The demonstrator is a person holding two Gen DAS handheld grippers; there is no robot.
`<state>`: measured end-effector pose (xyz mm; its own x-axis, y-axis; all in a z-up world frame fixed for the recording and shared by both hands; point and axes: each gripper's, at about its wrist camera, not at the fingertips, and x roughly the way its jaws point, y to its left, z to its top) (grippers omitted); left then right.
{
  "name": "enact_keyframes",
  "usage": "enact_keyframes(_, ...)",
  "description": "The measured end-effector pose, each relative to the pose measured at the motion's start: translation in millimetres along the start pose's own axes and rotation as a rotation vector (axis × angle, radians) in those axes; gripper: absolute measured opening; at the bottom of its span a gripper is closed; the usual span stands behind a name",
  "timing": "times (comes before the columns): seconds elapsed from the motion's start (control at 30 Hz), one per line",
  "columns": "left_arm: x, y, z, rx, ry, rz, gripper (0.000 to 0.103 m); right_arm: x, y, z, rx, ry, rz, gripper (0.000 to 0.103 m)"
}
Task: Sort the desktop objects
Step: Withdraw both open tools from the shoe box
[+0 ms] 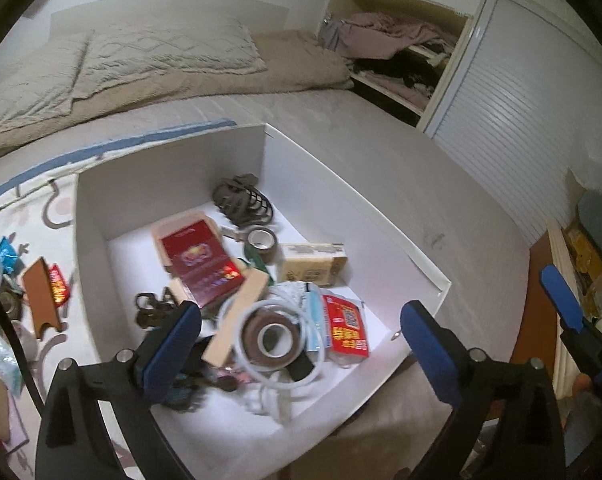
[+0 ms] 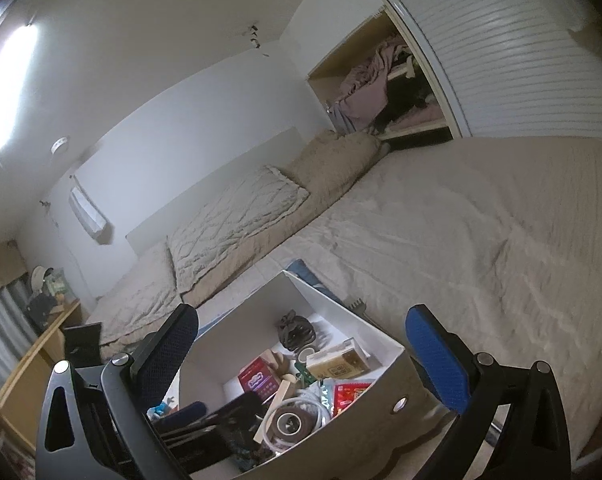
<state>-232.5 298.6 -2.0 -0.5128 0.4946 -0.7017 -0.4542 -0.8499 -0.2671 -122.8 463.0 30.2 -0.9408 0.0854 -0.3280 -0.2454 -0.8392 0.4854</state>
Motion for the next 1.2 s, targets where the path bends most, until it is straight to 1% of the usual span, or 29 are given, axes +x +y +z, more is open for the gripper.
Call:
enact_keyframes(0.23,-30,16,-4,0.005,-0.062,0.062,0.102,-6,15,-2,-0.064,-0.009,-0.019,0.103)
enact_keyframes(0.4,-54,28,-7,-0.016,-0.103,0.076,0.102,-13,29,-3,-0.108,-0.007,0.006,0.103)
enact_keyframes(0.5,-67,35,-8,-0.036,-0.121,0.075,0.102,-20,39,-4,-0.136,-0.008,0.045,0.103)
enact_keyframes(0.73,-103,44,-15,-0.03,-0.176,0.121,0.102,-37,61,-2,-0.191,-0.034,0.036,0.103)
enact_keyframes(0.87,-125,51,-22,-0.029,-0.213,0.144,0.102,-41,73,-7,-0.225,-0.005,0.064,0.103)
enact_keyframes(0.93,-134,54,-25,-0.03,-0.226,0.151,0.102,-44,78,-12,-0.247,0.005,0.065,0.103)
enact_keyframes(1.03,-146,59,-30,-0.032,-0.235,0.159,0.102,-49,84,-19,-0.259,0.033,0.096,0.103)
enact_keyframes(1.2,-162,64,-38,-0.028,-0.252,0.183,0.102,-62,95,-29,-0.311,0.041,0.084,0.103)
